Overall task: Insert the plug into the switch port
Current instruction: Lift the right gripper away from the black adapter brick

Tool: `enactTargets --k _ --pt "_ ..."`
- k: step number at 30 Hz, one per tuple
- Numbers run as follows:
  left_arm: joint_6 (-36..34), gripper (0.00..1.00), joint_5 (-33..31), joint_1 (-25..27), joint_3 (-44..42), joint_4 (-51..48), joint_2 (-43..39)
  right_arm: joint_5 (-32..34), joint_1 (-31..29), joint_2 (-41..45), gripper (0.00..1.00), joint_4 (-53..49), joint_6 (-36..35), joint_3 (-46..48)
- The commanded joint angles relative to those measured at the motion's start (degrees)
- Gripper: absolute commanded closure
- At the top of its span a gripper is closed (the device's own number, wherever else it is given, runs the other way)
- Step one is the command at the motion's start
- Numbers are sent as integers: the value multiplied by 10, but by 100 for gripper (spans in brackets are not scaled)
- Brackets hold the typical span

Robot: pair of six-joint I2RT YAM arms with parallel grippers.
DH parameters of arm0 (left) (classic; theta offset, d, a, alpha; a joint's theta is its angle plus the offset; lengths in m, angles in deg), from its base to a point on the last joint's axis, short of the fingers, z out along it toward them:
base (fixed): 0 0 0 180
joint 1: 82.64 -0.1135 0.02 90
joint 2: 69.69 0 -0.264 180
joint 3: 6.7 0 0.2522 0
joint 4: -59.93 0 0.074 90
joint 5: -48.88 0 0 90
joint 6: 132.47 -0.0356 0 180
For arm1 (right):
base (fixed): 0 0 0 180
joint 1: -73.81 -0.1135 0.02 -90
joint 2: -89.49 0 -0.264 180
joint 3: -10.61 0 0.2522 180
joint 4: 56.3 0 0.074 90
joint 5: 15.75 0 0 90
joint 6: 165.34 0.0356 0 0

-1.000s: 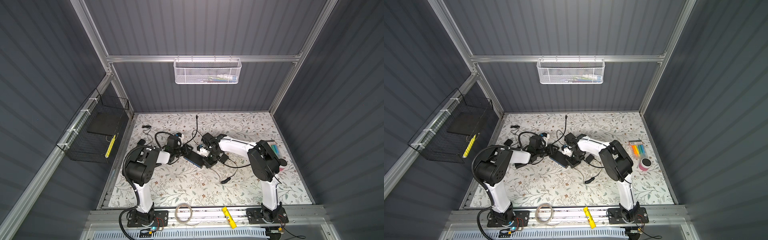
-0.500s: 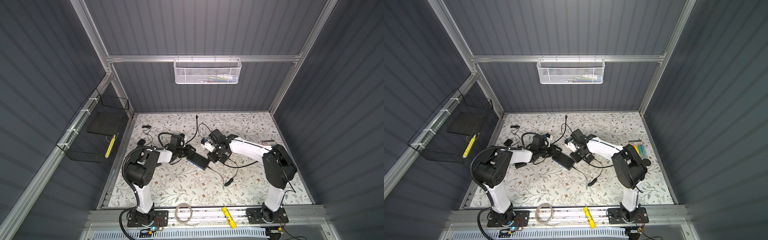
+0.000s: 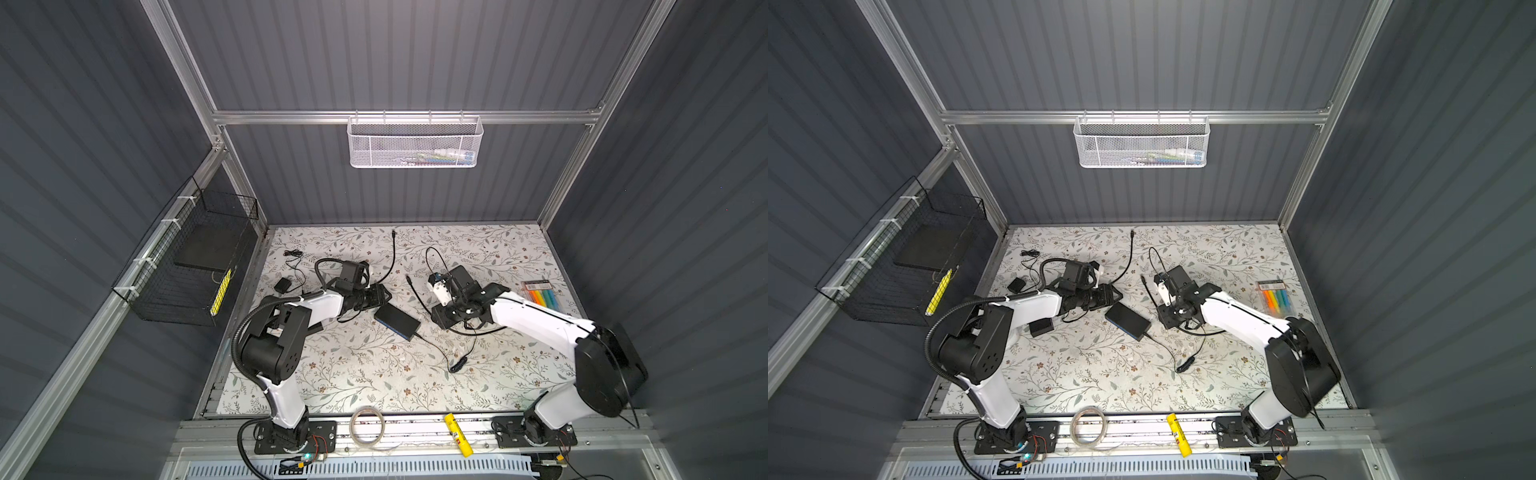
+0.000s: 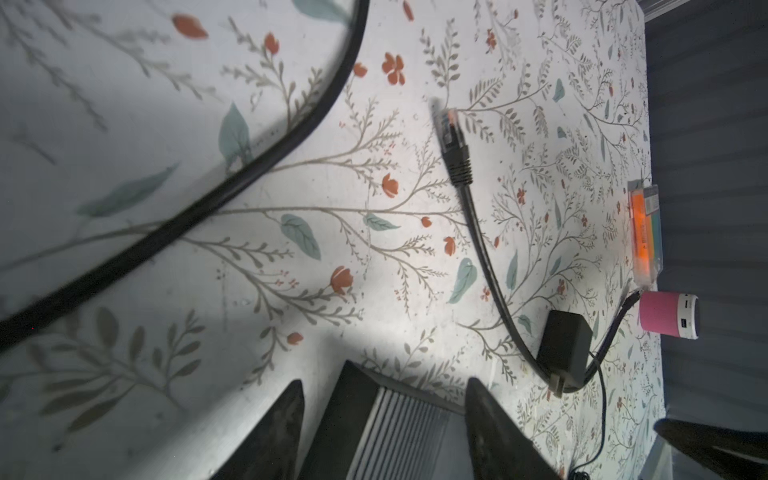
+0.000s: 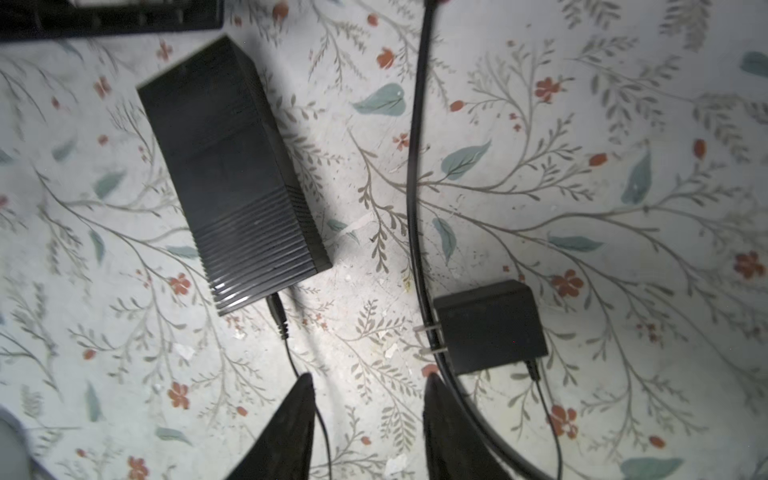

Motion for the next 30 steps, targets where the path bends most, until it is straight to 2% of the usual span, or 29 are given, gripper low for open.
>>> enactTargets --k 1,6,10,13,20,30 --pt "-45 31 -19 -3 32 -66 -40 -7 -1 22 54 70 135 44" --pt "-83 29 -10 -4 34 -106 -61 -18 -3 15 53 95 193 59" --pt "-91 30 24 -7 24 -98 -43 -49 -7 -14 54 127 246 63" --pt "-93 32 21 -7 21 -90 -23 -63 -16 -35 54 156 280 63" --pt "-121 36 32 -8 58 -105 31 -104 -31 -105 52 164 312 44" --pt "-116 43 48 -8 63 -93 70 -98 -38 -134 52 180 342 30"
